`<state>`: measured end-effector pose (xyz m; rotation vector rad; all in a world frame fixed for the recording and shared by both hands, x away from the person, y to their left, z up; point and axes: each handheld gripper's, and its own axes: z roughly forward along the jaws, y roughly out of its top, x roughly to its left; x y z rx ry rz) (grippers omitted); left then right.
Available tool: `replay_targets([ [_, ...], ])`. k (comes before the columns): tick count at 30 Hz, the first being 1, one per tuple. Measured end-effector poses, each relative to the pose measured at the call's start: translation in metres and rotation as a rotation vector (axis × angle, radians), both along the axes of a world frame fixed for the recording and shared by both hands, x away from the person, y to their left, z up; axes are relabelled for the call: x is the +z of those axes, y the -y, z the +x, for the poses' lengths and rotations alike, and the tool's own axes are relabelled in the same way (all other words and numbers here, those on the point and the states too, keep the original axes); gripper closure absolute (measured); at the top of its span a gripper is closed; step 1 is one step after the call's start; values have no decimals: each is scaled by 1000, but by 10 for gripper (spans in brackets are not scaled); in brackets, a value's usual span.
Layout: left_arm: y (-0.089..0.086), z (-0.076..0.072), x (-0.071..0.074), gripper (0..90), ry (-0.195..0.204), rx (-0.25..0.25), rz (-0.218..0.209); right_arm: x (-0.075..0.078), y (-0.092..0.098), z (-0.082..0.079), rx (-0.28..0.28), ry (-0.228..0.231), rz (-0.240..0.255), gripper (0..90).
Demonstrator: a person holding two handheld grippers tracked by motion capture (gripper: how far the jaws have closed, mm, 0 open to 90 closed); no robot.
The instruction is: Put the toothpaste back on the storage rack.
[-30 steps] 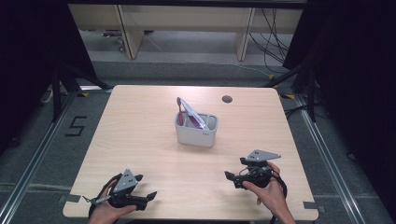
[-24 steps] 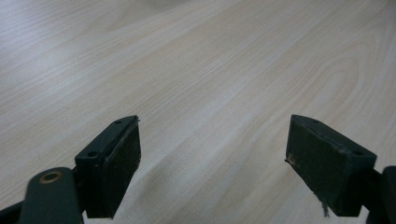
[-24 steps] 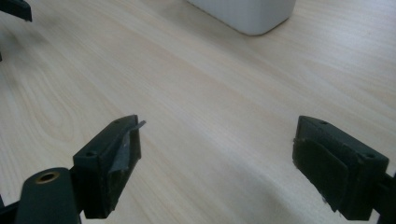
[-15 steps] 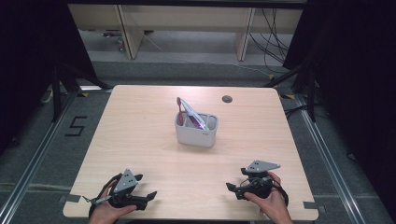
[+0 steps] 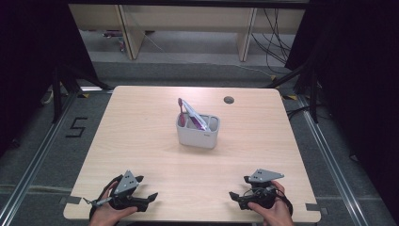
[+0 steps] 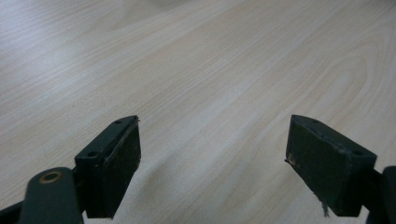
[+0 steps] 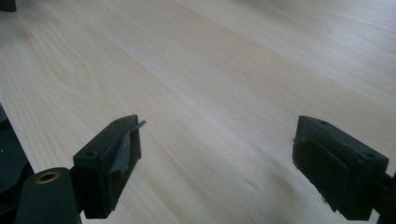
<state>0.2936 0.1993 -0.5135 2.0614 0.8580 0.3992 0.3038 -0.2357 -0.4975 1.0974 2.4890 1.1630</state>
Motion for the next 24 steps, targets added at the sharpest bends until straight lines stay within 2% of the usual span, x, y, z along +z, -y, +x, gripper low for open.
replay_targets([
  [1, -1, 0, 0, 175, -2, -10, 8, -1, 0, -1, 0, -11, -1, 165],
  [2, -1, 0, 1, 175, -2, -10, 8, -1, -2, -5, -39, -16, 5, 165],
  [3, -1, 0, 1, 175, -2, -9, 10, -1, 0, -5, -19, -1, -3, 165],
  [4, -1, 0, 1, 176, -2, -9, 10, -1, -1, -7, -32, -12, -7, 165],
  [5, 0, 0, 0, 176, 0, 2, -15, -1, -1, -9, -34, -18, 1, 165],
  [6, 0, 0, 0, 176, 0, 0, -12, 0, -1, -9, -30, -19, -5, 165],
  [7, 0, 0, 0, 176, -3, 0, -10, -1, 0, -8, -13, -3, -5, 165],
  [8, 0, 0, 0, 176, -5, 3, -7, -1, 1, -9, -20, 11, -16, 165],
  [9, 0, 0, 0, 176, -5, 2, -7, -1, 2, -10, -22, -3, -9, 165],
  [10, 0, 0, 0, 176, -5, 2, -7, -2, 3, -10, -18, 18, -17, 165],
  [11, 0, 0, 0, 177, -6, 3, -7, -2, 3, -10, -14, 2, -13, 165],
  [13, 0, 0, 0, 176, -6, 1, -6, -1, 4, -11, -17, 6, -22, 166],
  [14, 0, 0, 0, 176, -7, 1, -7, -1, 5, -10, -16, 27, -26, 166],
  [16, 0, 0, 0, 176, -10, 6, -13, -1, 6, -11, -25, 12, -15, 166],
  [17, -1, 1, 0, 176, -12, -4, 6, -1, 7, -10, -23, 17, -16, 166],
  [18, -1, 1, 0, 176, -13, 0, 3, -1, 7, -11, -34, 10, -17, 165],
  [20, -1, 0, -1, 177, -9, 3, 1, 0, 7, -11, -36, 27, -24, 165],
  [22, -1, 0, -1, 176, -11, 5, -3, 0, 6, -11, -36, 22, -14, 166],
  [23, 2, 0, -2, 176, -9, 15, -28, -1, 6, -10, -22, 14, -19, 166],
  [24, 1, 0, -1, 176, -9, 12, -11, -2, 5, -10, -20, 10, -20, 166],
])
